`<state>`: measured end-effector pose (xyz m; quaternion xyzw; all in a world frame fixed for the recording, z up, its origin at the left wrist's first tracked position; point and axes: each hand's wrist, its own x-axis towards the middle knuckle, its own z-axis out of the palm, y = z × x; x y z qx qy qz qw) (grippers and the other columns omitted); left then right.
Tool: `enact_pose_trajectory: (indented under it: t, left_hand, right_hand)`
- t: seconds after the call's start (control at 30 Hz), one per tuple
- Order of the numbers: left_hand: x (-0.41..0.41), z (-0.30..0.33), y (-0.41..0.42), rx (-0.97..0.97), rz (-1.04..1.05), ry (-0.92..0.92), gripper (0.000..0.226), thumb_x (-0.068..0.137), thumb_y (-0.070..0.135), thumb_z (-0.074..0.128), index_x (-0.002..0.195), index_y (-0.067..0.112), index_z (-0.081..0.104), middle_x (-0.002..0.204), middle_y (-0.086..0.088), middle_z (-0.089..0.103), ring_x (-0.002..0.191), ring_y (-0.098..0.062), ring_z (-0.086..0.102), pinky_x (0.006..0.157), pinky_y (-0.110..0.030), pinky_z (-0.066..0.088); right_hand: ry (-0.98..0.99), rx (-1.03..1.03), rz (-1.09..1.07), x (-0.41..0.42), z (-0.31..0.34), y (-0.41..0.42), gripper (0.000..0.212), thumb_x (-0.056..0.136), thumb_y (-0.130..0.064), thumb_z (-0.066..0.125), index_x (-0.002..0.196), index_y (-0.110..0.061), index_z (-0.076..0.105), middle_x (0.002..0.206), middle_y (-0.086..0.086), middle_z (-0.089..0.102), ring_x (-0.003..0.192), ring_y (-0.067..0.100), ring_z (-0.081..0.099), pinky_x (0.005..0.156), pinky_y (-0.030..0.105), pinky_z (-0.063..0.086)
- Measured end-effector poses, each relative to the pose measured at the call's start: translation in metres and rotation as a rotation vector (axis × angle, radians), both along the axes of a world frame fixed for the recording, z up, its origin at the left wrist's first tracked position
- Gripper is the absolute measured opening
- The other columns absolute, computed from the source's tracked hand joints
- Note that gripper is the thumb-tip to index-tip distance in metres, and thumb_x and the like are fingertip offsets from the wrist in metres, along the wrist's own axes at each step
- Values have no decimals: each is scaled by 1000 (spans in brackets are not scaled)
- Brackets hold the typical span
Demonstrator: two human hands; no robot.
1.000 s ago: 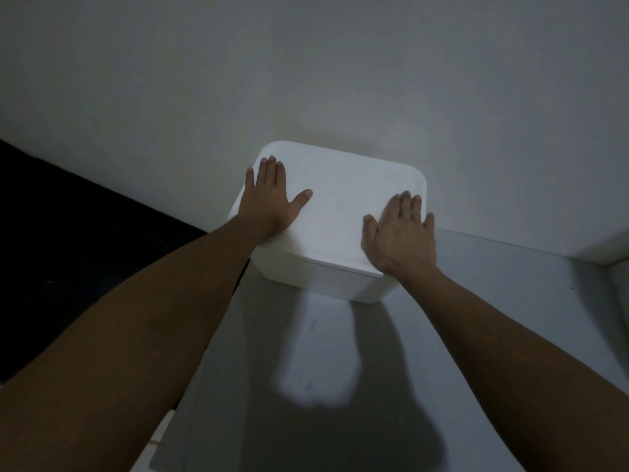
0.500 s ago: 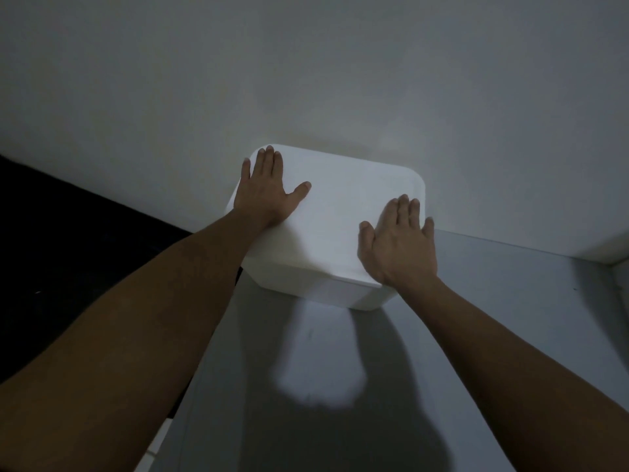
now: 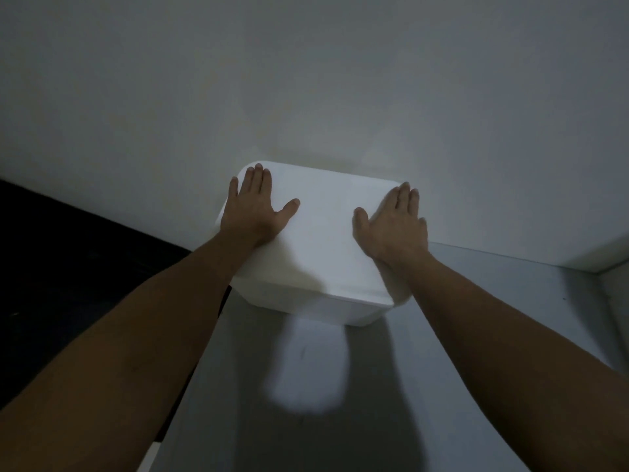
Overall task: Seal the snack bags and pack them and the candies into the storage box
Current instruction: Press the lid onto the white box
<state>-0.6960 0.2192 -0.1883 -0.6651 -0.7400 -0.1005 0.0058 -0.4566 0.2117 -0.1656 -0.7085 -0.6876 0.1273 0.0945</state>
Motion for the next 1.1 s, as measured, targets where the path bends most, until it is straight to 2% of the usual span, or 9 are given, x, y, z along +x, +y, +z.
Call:
enact_pose_trajectory:
  t: [0.23,0.3,0.37,0.47,0.57,0.67,0.9,1.03,1.1]
  left_hand:
    - [-1,-6,0,-24,-6,-17,85,92,63,31,151,3,14,161,-12,9,149,-21,5,121,-45,1]
    - [-2,-6,1,55,-4,-18,76,93,58,34,144,1,33,155,-16,28,145,-26,21,119,-46,12]
    - [0,-2,0,270,-4,8,59,95,49,35,107,-1,63,118,-21,62,116,-35,55,99,-47,40]
    - [5,6,-12,363,148,-4,49,92,37,41,72,0,65,82,-17,67,78,-36,60,66,-38,47]
    - [1,4,-24,180,211,-63,45,91,36,42,104,-2,64,125,-17,59,93,-41,59,76,-43,49]
    - [-25,7,-29,56,116,-122,47,99,33,40,136,6,49,149,-16,39,119,-42,53,102,-45,39]
    - [-45,16,-47,101,198,-757,50,93,27,59,139,10,48,141,-10,51,131,-22,47,102,-18,29]
    - [-47,8,-46,149,308,-744,34,94,31,56,98,1,71,94,-21,68,93,-29,62,81,-27,41]
    - [-53,2,-43,143,404,-770,42,94,35,54,64,6,53,65,-15,47,68,-23,48,67,-29,34]
  right_hand:
    - [47,-24,49,3,-5,2,91,91,-57,33,151,4,1,161,16,-4,149,30,-7,119,46,13]
    - [83,-27,60,4,-3,1,89,91,-54,38,151,4,6,162,15,-2,149,28,-7,118,46,16]
    - [144,25,66,8,1,3,76,87,-45,44,142,5,28,159,14,16,149,32,1,114,49,26]
    - [156,88,85,16,-1,2,45,83,-35,45,109,2,49,137,19,42,137,39,26,104,51,40]
    - [287,53,22,23,-9,-19,50,95,-30,44,131,4,37,149,23,28,131,40,37,104,45,39]
    - [396,80,-269,23,-12,-41,50,98,-31,42,138,-3,34,137,23,46,119,41,51,94,43,43]
    - [688,7,-505,34,-20,-38,51,95,-45,44,125,-3,46,122,21,60,111,36,57,87,33,41]
    - [743,-8,-549,35,-29,-32,67,92,-57,39,110,4,60,110,20,65,104,35,61,77,28,36]
    - [703,-39,-552,33,-28,-30,72,94,-58,36,112,7,61,113,23,64,106,37,60,81,31,39]
